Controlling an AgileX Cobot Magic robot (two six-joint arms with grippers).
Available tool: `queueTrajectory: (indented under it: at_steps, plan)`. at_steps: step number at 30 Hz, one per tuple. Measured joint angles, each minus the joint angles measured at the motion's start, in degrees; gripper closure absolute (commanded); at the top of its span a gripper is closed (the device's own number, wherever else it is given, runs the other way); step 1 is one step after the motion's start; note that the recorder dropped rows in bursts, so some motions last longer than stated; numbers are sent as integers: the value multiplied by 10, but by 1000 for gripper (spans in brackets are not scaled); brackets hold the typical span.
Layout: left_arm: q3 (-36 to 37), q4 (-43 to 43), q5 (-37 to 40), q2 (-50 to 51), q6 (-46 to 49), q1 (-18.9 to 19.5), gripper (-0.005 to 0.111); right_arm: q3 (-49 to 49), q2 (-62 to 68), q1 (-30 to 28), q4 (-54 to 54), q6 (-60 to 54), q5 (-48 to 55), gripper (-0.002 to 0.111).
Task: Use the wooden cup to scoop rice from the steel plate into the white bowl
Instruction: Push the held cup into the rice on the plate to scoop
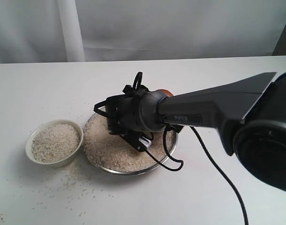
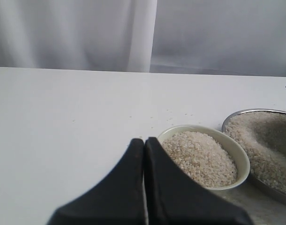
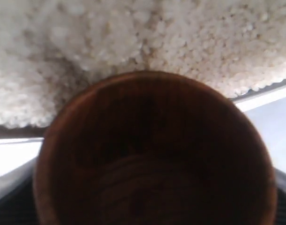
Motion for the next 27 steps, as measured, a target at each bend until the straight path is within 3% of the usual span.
queueTrajectory:
  at_steps: [11,27]
  plan:
    - [0,0,0,0,0,0,107,0,7,33,48,-2,-17,108]
    - [0,0,0,0,0,0,107,-2,6,38,108,-15,-16,108]
